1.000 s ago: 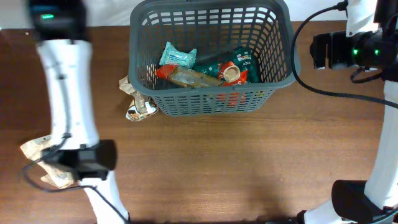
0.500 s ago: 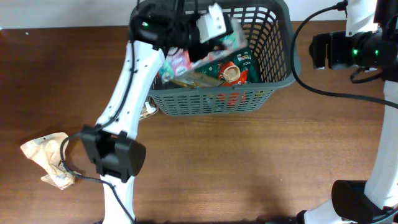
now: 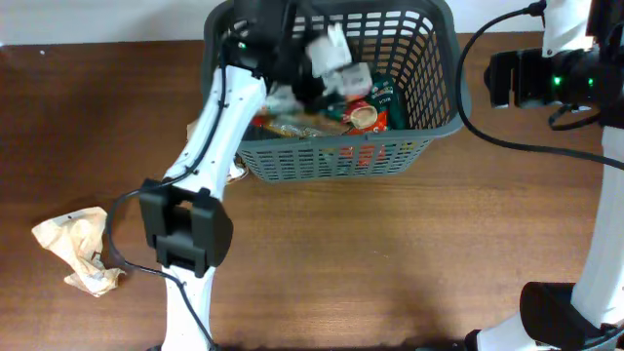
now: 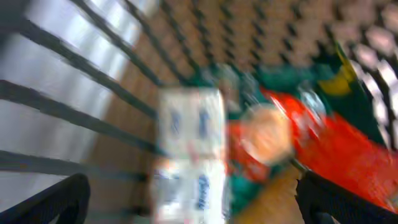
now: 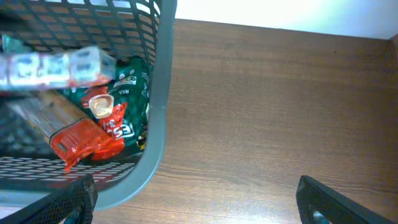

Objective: Pack container

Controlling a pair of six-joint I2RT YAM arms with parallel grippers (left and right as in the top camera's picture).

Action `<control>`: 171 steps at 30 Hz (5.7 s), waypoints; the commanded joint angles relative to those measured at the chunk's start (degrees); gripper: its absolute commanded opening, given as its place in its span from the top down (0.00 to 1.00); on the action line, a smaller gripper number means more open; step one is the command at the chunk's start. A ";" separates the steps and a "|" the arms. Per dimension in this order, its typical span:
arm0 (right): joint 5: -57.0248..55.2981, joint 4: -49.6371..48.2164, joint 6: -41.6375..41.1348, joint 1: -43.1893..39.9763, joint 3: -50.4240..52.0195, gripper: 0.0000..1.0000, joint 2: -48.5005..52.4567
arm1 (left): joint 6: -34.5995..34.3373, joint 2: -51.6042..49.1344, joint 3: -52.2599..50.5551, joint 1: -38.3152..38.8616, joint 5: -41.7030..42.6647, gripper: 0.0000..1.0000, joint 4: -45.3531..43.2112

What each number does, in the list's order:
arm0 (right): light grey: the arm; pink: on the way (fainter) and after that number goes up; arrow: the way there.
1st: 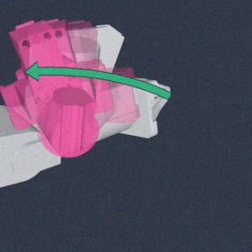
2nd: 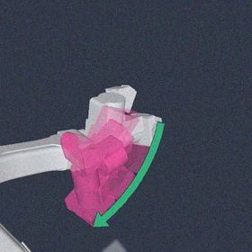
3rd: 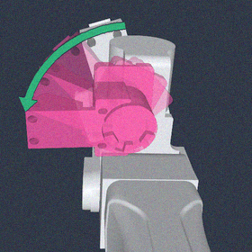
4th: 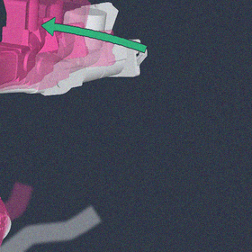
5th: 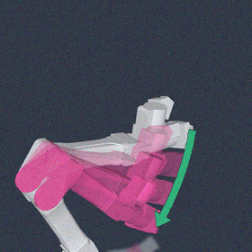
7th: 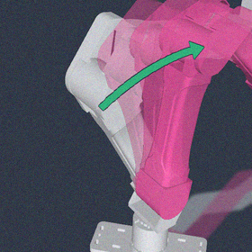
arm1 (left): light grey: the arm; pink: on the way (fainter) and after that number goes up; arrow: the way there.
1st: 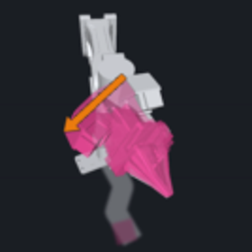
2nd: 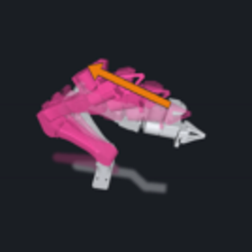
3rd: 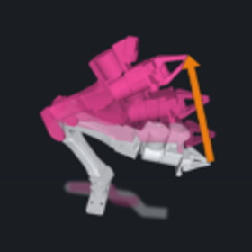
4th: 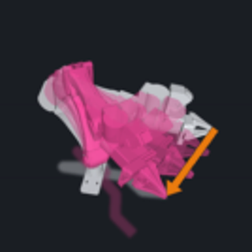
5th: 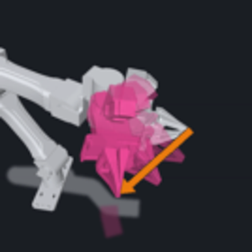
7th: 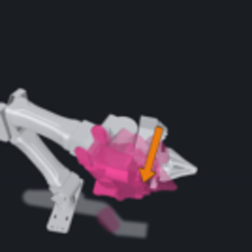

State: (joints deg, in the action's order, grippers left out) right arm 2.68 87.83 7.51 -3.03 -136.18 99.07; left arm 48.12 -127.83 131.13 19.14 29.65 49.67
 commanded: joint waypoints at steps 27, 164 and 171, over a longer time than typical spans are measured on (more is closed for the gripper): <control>2.27 -5.20 -0.48 -0.39 0.00 0.01 -0.28 | -41.46 16.87 -1.66 -40.87 -33.22 0.16 47.04; 9.38 -6.88 -0.94 -7.13 0.00 0.01 0.83 | -26.82 8.66 -13.51 -3.37 9.60 0.43 -14.10; 9.38 -6.82 -0.94 -7.13 0.00 0.01 0.83 | -26.80 15.76 -0.68 -7.72 -28.02 0.54 -13.53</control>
State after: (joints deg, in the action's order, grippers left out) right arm 11.38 80.97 7.20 -10.09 -135.90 101.30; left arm 20.45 -118.78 125.34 14.90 26.15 36.21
